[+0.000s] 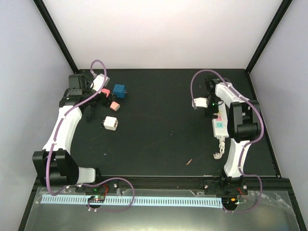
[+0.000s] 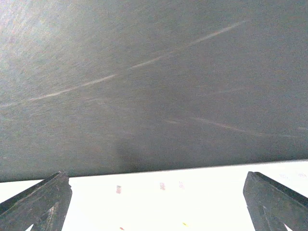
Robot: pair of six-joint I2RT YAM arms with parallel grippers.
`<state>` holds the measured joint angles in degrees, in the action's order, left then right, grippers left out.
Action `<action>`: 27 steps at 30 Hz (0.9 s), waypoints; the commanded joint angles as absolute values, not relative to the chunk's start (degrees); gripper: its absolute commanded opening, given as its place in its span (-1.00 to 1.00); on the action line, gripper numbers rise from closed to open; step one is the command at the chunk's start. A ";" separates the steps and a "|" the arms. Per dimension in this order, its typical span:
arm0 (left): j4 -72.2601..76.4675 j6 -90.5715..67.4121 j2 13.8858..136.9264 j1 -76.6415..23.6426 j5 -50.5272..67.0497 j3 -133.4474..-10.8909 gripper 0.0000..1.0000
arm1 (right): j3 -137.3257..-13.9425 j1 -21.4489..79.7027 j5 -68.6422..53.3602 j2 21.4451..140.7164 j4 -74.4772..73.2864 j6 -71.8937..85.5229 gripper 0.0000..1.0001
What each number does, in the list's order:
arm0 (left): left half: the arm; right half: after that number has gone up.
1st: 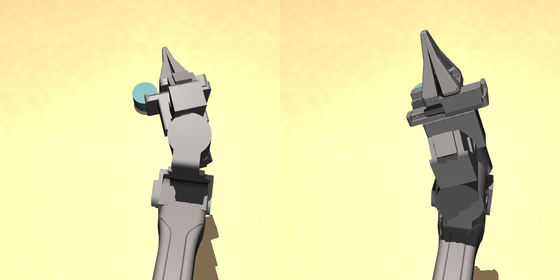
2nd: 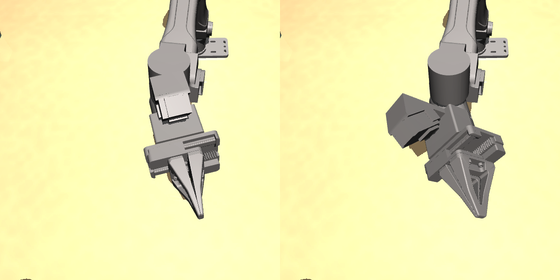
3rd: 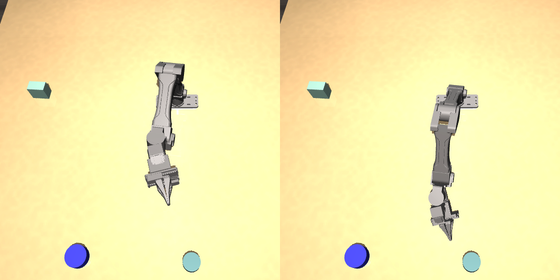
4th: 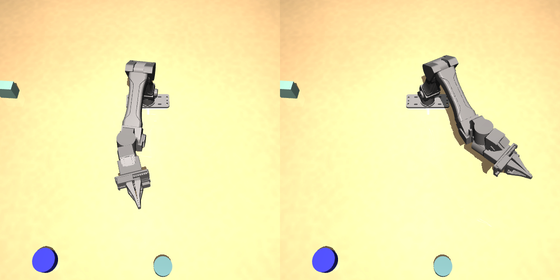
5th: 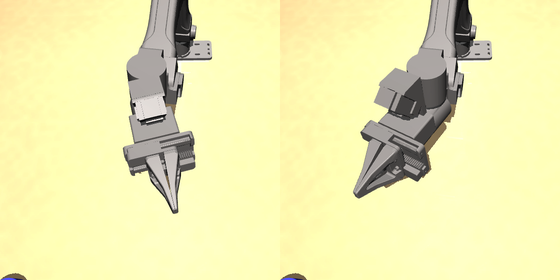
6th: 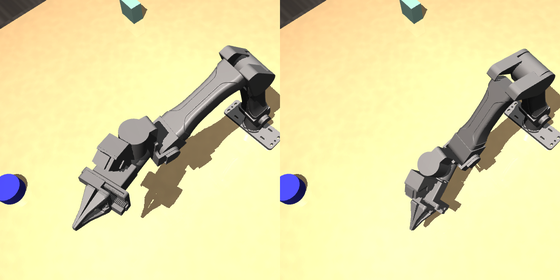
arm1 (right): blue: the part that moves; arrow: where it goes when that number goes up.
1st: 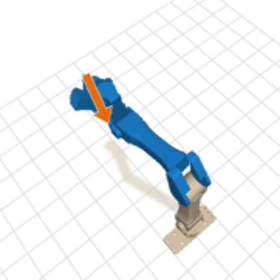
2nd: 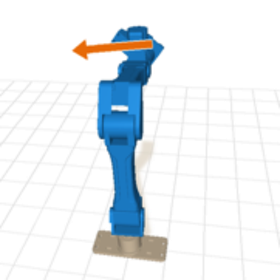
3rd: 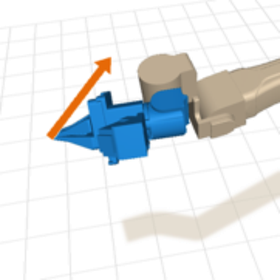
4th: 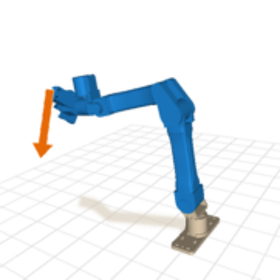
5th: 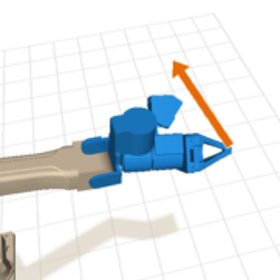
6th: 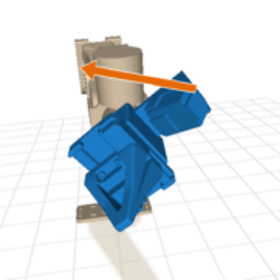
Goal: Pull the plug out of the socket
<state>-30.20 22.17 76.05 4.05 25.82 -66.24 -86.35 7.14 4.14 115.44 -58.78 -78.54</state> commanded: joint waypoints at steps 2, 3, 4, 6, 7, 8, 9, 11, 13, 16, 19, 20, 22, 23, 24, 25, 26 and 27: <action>-29.35 25.52 77.03 4.43 22.71 -71.31 0.97 | -95.46 6.83 -2.82 113.38 -62.87 -75.86 1.00; -29.56 26.82 77.21 4.43 23.25 -71.78 0.97 | -96.70 6.92 -3.54 112.97 -63.02 -75.47 1.00; -29.54 27.59 77.43 4.47 23.25 -72.32 0.97 | -98.14 6.92 -4.45 112.68 -63.45 -75.01 1.00; -29.48 28.64 78.29 4.47 22.31 -74.24 0.97 | -101.70 6.94 -6.53 112.30 -64.38 -73.49 1.00; -30.02 28.99 79.01 4.45 21.59 -75.63 0.97 | -103.70 6.94 -7.69 112.24 -64.73 -72.34 1.00; -31.06 29.20 79.89 4.43 21.31 -77.46 0.97 | -105.32 6.95 -8.72 112.12 -64.79 -71.29 1.00; -32.43 29.37 80.87 4.43 21.31 -79.45 0.97 | -106.96 6.94 -9.81 112.00 -64.63 -70.22 1.00; -35.02 29.59 82.82 4.40 21.87 -83.26 0.97 | -109.94 7.11 -11.59 111.80 -64.12 -67.99 1.00; -37.12 29.64 84.68 4.42 23.11 -86.52 0.97 | -112.93 7.20 -13.92 111.56 -63.68 -65.21 1.00; -41.25 29.83 86.99 4.42 26.89 -91.18 0.98 | -116.22 7.29 -18.19 110.77 -61.80 -59.24 1.00; -40.51 26.00 87.98 4.85 28.73 -92.07 0.97 | -117.01 7.31 -21.88 108.85 -58.40 -51.69 1.00; -39.82 24.88 88.19 5.14 29.78 -91.90 0.97 | -116.81 7.29 -23.33 108.17 -57.30 -49.23 1.00; -38.17 21.89 88.24 5.72 31.74 -91.48 0.97 | -115.47 7.29 -25.97 106.26 -54.38 -43.80 1.00; -37.26 20.30 88.36 6.03 32.55 -91.35 0.97 | -114.50 7.29 -26.92 105.27 -52.67 -41.05 1.00; -36.52 18.52 88.52 6.37 33.20 -91.29 0.97 | -113.34 7.23 -27.63 104.04 -49.97 -38.38 1.00; -35.72 16.74 88.75 6.67 33.60 -91.29 0.98 | -111.75 7.21 -28.33 102.83 -47.90 -35.66 1.00; -35.10 14.81 89.15 7.01 33.53 -91.36 0.98 | -109.96 7.19 -28.83 101.30 -45.48 -33.15 1.00; -34.81 13.08 89.49 7.40 33.37 -91.71 0.97 | -108.10 7.13 -29.06 99.74 -43.07 -30.84 1.00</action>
<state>-37.39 21.63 88.20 5.87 29.93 -89.91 -112.64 7.31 -23.77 105.36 -53.10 -44.49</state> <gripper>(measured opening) 0.988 0.999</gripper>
